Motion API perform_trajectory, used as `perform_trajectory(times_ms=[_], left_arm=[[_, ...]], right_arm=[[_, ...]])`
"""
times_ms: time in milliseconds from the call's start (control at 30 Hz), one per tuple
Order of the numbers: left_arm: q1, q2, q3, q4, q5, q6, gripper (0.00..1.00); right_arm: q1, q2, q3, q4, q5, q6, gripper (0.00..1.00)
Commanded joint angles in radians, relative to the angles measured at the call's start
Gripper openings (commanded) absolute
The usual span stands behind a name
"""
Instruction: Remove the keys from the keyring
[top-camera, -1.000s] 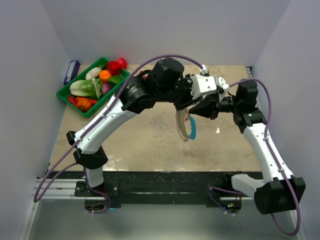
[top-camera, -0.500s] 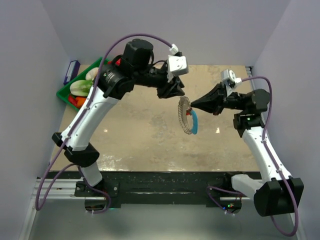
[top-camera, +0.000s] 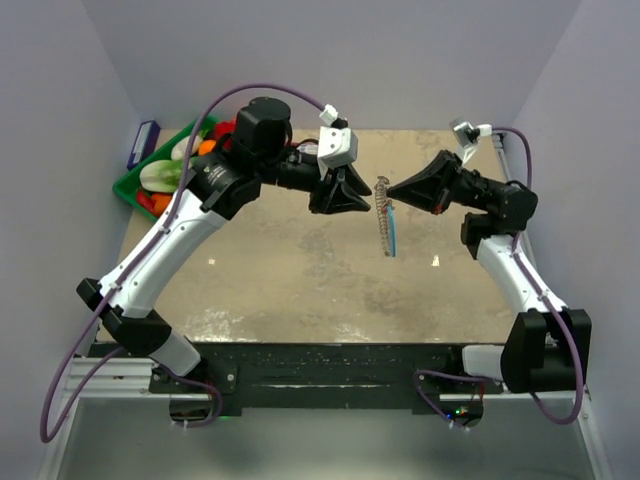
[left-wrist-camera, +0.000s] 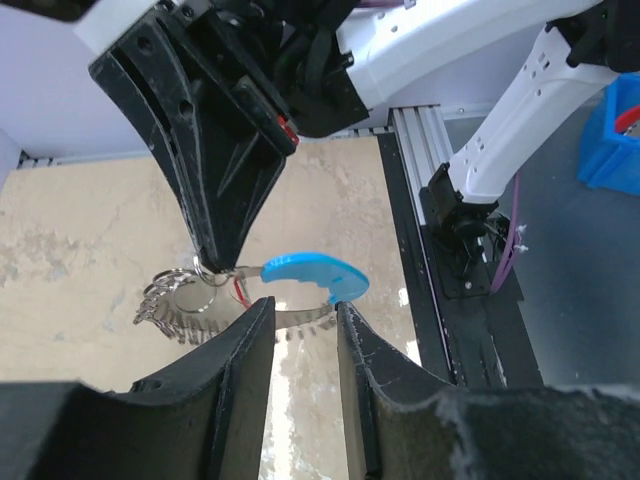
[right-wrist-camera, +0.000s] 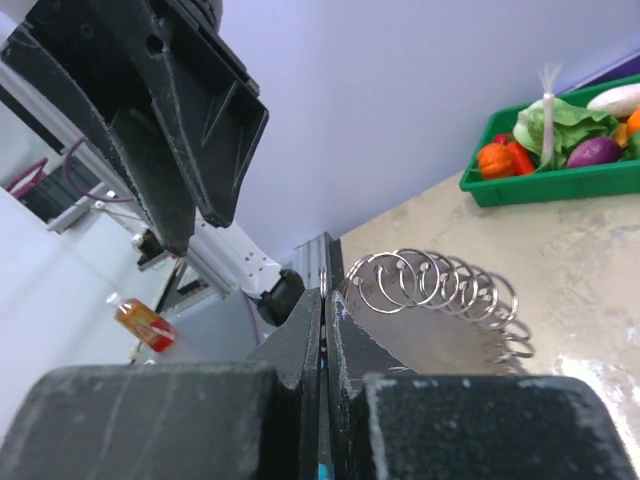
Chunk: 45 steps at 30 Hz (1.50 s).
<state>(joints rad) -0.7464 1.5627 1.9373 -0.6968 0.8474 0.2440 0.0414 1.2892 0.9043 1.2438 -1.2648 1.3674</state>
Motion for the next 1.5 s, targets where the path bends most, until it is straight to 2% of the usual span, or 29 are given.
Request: perform_trajectory(times_ms=[0, 233, 500, 733, 1100, 1300, 1467], left_arm=[[0.002, 0.003, 0.008, 0.106, 0.024, -0.052, 0.36], [0.002, 0.049, -0.003, 0.163, 0.039, -0.124, 0.32], [0.002, 0.063, -0.009, 0.189, 0.179, -0.167, 0.16], [0.005, 0.060, 0.011, 0.186, 0.225, -0.178, 0.17], [0.007, 0.059, 0.009, 0.187, 0.305, -0.192, 0.13], [0.005, 0.080, -0.061, 0.269, 0.346, -0.271, 0.12], [0.007, 0.109, -0.054, 0.299, 0.338, -0.301, 0.12]], right_arm=[[0.000, -0.071, 0.002, 0.543, 0.077, 0.101, 0.00], [0.000, -0.129, -0.013, 0.542, 0.088, 0.099, 0.00], [0.000, -0.162, -0.030, 0.520, 0.093, 0.068, 0.00], [0.000, -0.198, -0.047, 0.437, 0.094, -0.020, 0.00], [-0.020, -0.192, -0.045, 0.418, 0.110, -0.039, 0.00], [-0.021, -0.197, -0.041, 0.440, 0.111, -0.024, 0.00], [-0.021, -0.206, -0.047, 0.447, 0.111, -0.021, 0.00]])
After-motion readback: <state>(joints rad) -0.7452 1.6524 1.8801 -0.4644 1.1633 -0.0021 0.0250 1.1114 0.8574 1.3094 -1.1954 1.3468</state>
